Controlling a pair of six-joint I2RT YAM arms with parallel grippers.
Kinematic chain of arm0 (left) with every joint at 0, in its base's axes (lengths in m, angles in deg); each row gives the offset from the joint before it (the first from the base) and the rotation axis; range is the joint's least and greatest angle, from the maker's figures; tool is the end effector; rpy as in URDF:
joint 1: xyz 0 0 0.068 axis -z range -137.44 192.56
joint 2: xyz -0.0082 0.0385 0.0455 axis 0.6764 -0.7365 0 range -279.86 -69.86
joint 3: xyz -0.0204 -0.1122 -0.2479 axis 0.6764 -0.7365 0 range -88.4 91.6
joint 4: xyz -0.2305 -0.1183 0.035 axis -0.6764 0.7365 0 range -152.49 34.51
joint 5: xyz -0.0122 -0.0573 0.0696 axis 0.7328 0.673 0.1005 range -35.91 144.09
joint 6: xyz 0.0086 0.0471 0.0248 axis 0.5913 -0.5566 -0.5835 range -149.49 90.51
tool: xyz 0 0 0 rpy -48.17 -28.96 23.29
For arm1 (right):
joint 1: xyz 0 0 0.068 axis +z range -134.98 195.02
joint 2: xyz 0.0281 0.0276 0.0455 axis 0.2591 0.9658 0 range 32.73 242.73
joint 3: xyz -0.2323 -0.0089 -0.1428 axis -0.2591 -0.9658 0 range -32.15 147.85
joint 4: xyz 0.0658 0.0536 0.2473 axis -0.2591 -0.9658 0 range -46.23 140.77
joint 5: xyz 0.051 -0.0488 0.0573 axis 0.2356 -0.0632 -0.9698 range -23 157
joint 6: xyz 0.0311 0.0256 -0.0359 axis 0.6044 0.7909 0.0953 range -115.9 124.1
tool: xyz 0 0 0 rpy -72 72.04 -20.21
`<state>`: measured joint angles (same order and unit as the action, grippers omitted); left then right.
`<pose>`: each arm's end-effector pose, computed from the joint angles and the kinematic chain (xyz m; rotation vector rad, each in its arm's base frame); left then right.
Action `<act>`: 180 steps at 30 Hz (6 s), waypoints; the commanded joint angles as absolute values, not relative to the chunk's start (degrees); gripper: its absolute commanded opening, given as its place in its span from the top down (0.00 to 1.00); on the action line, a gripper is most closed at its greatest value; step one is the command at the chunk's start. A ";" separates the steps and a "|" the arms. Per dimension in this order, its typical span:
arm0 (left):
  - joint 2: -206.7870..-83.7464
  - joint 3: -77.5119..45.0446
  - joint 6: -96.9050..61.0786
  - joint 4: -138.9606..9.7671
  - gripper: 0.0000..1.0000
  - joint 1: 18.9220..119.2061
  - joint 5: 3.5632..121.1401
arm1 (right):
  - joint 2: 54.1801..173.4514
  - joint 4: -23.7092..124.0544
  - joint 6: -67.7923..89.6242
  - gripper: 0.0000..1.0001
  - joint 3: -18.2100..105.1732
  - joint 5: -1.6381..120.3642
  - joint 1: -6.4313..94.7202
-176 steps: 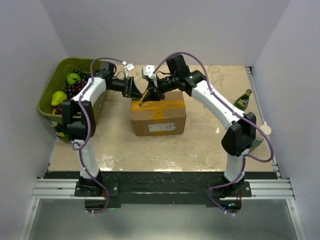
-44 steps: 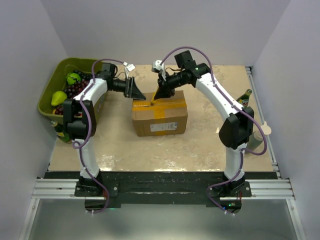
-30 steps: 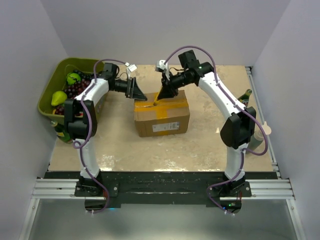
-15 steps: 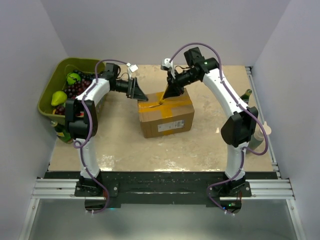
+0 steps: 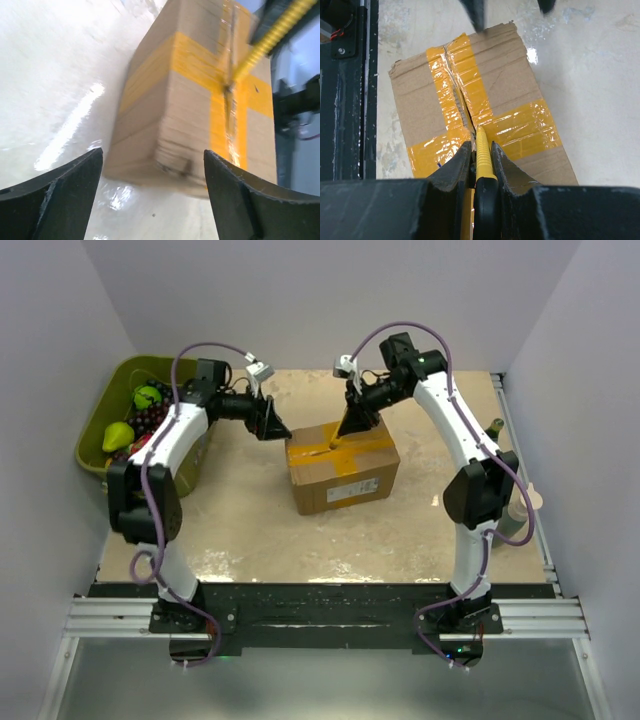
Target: Unpack the express box
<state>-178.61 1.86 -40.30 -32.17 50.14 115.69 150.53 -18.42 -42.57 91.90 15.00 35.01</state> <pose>0.4084 -0.0860 0.2743 0.8066 2.0152 -1.2395 0.3885 0.1713 0.3479 -1.4998 1.7857 0.9707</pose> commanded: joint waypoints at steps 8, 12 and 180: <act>-155.73 -13.26 -51.74 -47.81 0.07 61.19 96.35 | 150.68 -18.49 -40.99 1.00 92.30 23.59 31.98; -156.52 -13.78 -56.01 -47.55 0.04 65.57 96.10 | 150.68 -17.61 -39.76 1.00 92.04 23.76 31.98; -187.55 0.37 -36.08 -42.63 0.21 53.73 91.27 | 145.07 -31.85 -45.03 1.00 96.61 26.84 20.38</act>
